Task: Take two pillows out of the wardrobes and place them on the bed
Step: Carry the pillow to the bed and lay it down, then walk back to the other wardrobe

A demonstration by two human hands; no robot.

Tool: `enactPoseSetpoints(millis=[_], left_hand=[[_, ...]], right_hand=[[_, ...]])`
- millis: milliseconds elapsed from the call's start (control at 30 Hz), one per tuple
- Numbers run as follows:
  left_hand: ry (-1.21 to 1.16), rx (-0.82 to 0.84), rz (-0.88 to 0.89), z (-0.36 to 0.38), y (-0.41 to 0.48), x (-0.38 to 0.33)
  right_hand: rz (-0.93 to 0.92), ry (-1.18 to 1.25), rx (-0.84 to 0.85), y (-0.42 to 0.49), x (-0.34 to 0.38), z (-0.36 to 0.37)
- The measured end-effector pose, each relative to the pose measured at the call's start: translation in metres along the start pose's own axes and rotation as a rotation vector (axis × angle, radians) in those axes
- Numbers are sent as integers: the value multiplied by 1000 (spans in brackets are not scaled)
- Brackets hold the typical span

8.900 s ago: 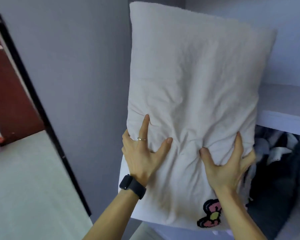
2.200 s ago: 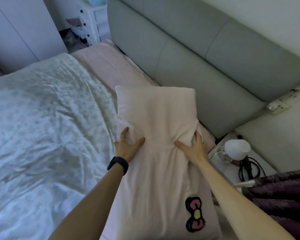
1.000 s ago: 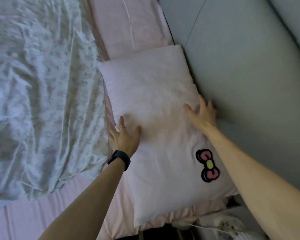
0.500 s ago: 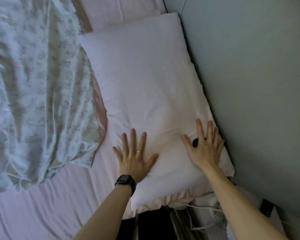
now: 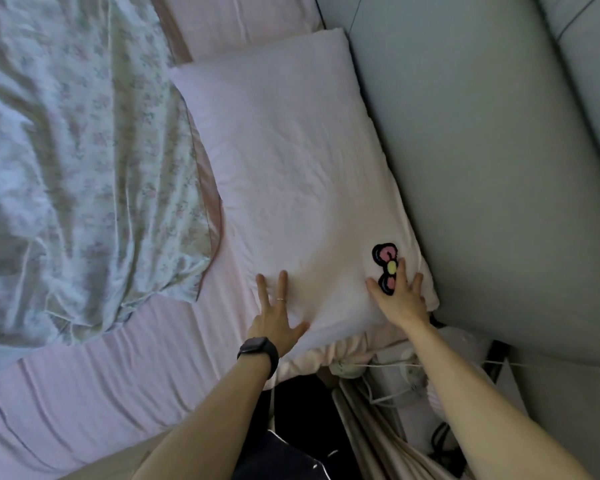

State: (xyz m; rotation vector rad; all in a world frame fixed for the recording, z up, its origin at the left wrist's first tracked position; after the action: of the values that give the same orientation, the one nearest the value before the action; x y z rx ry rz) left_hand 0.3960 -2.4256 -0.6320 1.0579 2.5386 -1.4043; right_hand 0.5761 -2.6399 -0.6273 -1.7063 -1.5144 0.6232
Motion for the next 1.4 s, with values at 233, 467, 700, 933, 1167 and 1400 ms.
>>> enactPoseSetpoints(millis=[233,467,700,933,1167,1400], left_hand=[[92,79,6,-99,-55,-11],[-4,-199,75,-195,-130,9],[-187,-562,-44,-250,-230,74],[-343,-909,-363,-272,-376,208],[-524,-1193,-693,-254,-543,350],[-572,-1400,-917,-236,-684,479]], right_hand=[[-320,10,27,-126,77,-39],[-672,224,3,-275,167,-43],[-1177,81,-117,-367,255,-35],[-1535,0,-10,-457,322,37],[-1792,-169,181,-587,373,151],[-2036,-208,287,-745,420,291]])
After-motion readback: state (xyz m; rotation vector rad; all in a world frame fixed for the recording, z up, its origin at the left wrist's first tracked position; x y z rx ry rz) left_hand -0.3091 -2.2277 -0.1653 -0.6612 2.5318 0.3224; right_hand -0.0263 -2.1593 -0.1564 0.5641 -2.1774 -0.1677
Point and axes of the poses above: each hand's wrist, its own y-axis towards the middle knuckle, its own z-axis out of the palm, x = y × z, the point moved 6 cm from there along y, towards the middle knuckle, and after that the axes turned 1 degree about -x, right-handed, at the moved point
